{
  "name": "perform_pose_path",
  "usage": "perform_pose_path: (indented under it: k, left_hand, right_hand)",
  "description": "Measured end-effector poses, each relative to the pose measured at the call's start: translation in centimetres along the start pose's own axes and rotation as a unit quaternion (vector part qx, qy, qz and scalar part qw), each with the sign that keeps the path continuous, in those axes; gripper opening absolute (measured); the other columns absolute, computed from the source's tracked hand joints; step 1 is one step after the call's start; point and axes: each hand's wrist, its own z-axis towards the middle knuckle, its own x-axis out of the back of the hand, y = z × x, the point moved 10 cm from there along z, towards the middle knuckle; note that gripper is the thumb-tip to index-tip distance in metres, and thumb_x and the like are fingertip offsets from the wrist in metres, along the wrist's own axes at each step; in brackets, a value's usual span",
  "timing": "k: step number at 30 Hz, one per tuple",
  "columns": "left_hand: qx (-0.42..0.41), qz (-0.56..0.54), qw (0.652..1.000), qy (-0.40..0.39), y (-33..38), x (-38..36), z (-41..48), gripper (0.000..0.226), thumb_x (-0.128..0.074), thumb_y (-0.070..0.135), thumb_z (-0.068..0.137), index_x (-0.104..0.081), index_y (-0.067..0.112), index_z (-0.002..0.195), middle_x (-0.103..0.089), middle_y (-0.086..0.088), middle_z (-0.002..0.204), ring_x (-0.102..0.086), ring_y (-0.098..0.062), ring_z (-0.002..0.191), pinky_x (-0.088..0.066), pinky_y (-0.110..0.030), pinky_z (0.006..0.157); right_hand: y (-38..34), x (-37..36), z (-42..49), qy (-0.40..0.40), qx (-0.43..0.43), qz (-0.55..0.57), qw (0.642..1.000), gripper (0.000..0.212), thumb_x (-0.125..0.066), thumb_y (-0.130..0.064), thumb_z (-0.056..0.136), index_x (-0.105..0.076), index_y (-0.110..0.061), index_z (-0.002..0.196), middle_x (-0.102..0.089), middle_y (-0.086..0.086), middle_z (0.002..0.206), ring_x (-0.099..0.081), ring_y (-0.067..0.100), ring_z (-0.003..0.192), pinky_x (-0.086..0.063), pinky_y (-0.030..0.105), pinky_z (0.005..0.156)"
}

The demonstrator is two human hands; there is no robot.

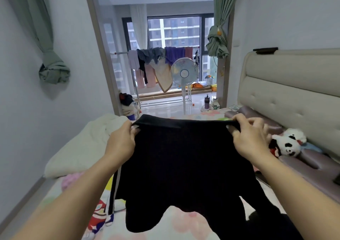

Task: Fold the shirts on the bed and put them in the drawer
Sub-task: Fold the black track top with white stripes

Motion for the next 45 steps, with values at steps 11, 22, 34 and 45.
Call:
perform_pose_path:
  k: [11, 22, 34, 45]
  left_hand:
    - [0.009, 0.058, 0.992, -0.111, -8.6, -2.2, -3.6, 0.037, -0.047, 0.018, 0.095, -0.030, 0.020, 0.062, -0.049, -0.011, 0.070, -0.046, -0.030, 0.074, -0.017, -0.031, 0.058]
    - [0.076, 0.049, 0.971, -0.220, -12.6, -5.6, -8.6, 0.032, -0.065, 0.031, 0.084, -0.051, 0.013, 0.061, -0.047, 0.000, 0.058, -0.042, -0.014, 0.058, -0.027, -0.018, 0.052]
    - [0.227, -0.492, 0.629, -0.558, -11.2, -2.2, -14.9, 0.039, -0.044, 0.016, 0.098, -0.040, -0.004, 0.132, -0.051, -0.032, 0.125, -0.056, -0.040, 0.111, -0.047, -0.039, 0.092]
    - [0.146, 0.156, 0.924, -0.316, -29.7, -25.7, -16.1, 0.035, -0.051, 0.027, 0.092, -0.046, 0.012, 0.123, -0.056, -0.015, 0.112, -0.053, -0.037, 0.105, -0.040, -0.040, 0.078]
  right_hand:
    - [3.1, -7.4, -3.1, -0.232, 0.080, 0.039, 0.969, 0.028, -0.081, -0.029, 0.068, -0.063, -0.010, 0.078, -0.053, -0.001, 0.065, -0.048, 0.015, 0.064, -0.032, 0.019, 0.056]
    - [6.2, -11.0, -4.5, -0.149, 0.059, 0.033, 0.987, 0.032, -0.054, -0.020, 0.092, -0.039, -0.021, 0.064, -0.058, 0.014, 0.074, -0.056, 0.035, 0.083, -0.021, 0.032, 0.061]
    - [3.2, -6.5, -7.0, -0.349, 0.215, 0.068, 0.910, 0.054, -0.056, -0.077, 0.062, -0.052, -0.023, 0.066, -0.055, -0.004, 0.060, -0.050, 0.007, 0.054, -0.037, 0.020, 0.051]
    - [15.9, -35.8, -8.9, -0.319, 0.108, -0.138, 0.931, 0.027, -0.052, -0.029, 0.092, -0.051, -0.016, 0.116, -0.057, 0.012, 0.111, -0.051, 0.034, 0.104, -0.039, 0.039, 0.082]
